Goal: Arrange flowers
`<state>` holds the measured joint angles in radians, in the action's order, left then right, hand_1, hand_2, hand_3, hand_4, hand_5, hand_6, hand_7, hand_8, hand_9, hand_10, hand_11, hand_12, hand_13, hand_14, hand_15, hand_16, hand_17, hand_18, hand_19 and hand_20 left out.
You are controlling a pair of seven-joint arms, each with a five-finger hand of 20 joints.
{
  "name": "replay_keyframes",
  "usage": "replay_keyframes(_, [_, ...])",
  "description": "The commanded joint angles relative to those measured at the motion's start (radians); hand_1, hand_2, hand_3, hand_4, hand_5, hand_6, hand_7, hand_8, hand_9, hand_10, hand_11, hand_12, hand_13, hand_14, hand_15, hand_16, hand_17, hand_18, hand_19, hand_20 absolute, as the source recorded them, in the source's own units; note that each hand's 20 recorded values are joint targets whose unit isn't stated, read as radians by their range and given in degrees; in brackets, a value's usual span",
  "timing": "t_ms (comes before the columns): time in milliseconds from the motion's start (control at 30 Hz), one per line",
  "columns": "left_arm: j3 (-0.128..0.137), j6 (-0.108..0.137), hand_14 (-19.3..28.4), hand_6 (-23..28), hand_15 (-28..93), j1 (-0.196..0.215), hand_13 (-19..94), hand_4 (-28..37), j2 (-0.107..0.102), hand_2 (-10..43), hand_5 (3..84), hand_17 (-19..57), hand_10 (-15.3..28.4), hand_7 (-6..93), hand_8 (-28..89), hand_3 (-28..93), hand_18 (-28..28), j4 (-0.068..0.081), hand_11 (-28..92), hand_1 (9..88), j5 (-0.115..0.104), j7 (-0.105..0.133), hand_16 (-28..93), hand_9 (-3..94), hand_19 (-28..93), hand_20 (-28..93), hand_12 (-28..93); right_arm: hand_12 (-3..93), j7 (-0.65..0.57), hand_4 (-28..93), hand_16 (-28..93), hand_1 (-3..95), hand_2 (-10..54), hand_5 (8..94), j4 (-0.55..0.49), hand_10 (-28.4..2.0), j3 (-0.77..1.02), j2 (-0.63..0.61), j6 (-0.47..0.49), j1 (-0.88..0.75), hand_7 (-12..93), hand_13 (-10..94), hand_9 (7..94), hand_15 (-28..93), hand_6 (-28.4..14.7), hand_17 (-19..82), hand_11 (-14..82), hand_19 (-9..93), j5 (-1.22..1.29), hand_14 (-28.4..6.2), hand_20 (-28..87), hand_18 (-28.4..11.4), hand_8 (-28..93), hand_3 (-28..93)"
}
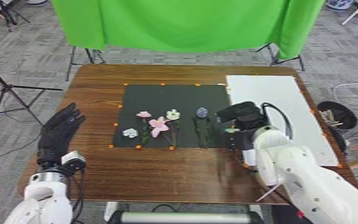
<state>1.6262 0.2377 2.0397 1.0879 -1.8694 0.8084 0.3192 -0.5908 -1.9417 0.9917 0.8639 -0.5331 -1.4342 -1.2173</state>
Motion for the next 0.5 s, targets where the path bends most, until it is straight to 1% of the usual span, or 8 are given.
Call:
replay_keyframes(33, [-0.006,-0.018,13.4,-2.5,21,-0.002,36,-15.6,0.004,-9.5,46.7,10.8,10.2,19.2,-11,68,9.3,0.003,18,41.6,0.003,-0.012,-1,40.1,3,21,10,19.0,-0.015,-19,17,57.9,-9.5,79.0,0.011,-10.2,-0.003,0.006,0.006,-0.028,19,94,90.7,73,0.4,75,7.8,93,-0.025,1.4,55,-12.1,2,64])
replay_keyframes(100, [-0.006,-0.019,13.5,-2.6,22,-0.002,36,-15.6,0.001,-9.5,46.8,10.8,10.2,19.3,-11,68,9.3,0.004,18,41.7,0.0,-0.011,-1,40.2,3,21,10,19.1,-0.018,-19,17,57.5,-9.5,78.8,0.016,-10.2,-0.001,0.007,0.012,-0.032,19,94,90.5,73,0.5,75,8.0,93,-0.019,1.4,55,-12.2,2,65])
replay_keyframes(200, [-0.004,-0.017,13.5,-2.9,21,0.001,36,-15.5,0.0,-9.5,47.0,10.8,10.2,19.5,-11,68,9.3,0.002,19,41.6,0.001,-0.008,-1,40.2,3,21,10,19.2,-0.01,-17,17,55.9,-9.5,78.3,0.016,-10.1,-0.003,0.0,0.021,-0.041,19,94,90.1,73,0.8,74,8.5,93,-0.013,1.3,56,-12.3,2,65])
replay_keyframes(233, [-0.005,-0.019,13.5,-3.0,21,-0.003,36,-15.5,-0.001,-9.5,47.0,10.8,10.2,19.5,-11,68,9.3,0.004,18,41.6,0.002,-0.011,-1,40.2,3,21,10,19.2,-0.012,-17,17,55.4,-9.5,78.1,0.013,-10.1,0.002,-0.001,0.026,-0.049,19,94,89.9,73,0.8,74,8.7,93,-0.01,1.2,56,-12.3,2,65])
replay_keyframes(267, [-0.004,-0.017,13.5,-3.0,21,0.0,36,-15.6,-0.001,-9.5,47.0,10.8,10.2,19.6,-11,68,9.4,0.001,18,41.6,0.002,-0.011,-1,40.1,3,21,10,19.2,-0.01,-17,17,54.9,-9.5,77.9,0.012,-10.1,0.003,-0.003,0.033,-0.053,19,94,89.6,72,0.8,74,8.9,93,-0.007,1.2,56,-12.3,2,65])
replay_keyframes(333, [-0.007,-0.021,13.6,-3.1,21,-0.006,36,-15.6,-0.002,-9.5,47.0,10.7,10.2,19.6,-11,68,9.4,0.006,18,41.6,0.003,-0.013,-1,40.1,3,21,10,19.2,-0.009,-16,17,54.4,-9.5,76.8,0.009,-10.6,0.002,-0.008,0.028,-0.06,19,94,88.7,72,0.6,74,9.3,93,-0.015,1.1,56,-12.4,2,65])
replay_keyframes(500, [-0.008,-0.022,13.7,-3.6,22,-0.007,36,-15.6,-0.005,-9.5,47.0,10.6,10.2,19.8,-11,68,9.4,0.007,18,41.5,0.002,-0.012,-1,40.1,3,21,10,18.8,-0.003,-15,18,53.2,-9.5,74.9,0.003,-11.2,0.004,-0.014,0.035,-0.07,18,94,87.5,72,0.6,74,10.4,93,-0.008,0.9,56,-12.3,1,65])
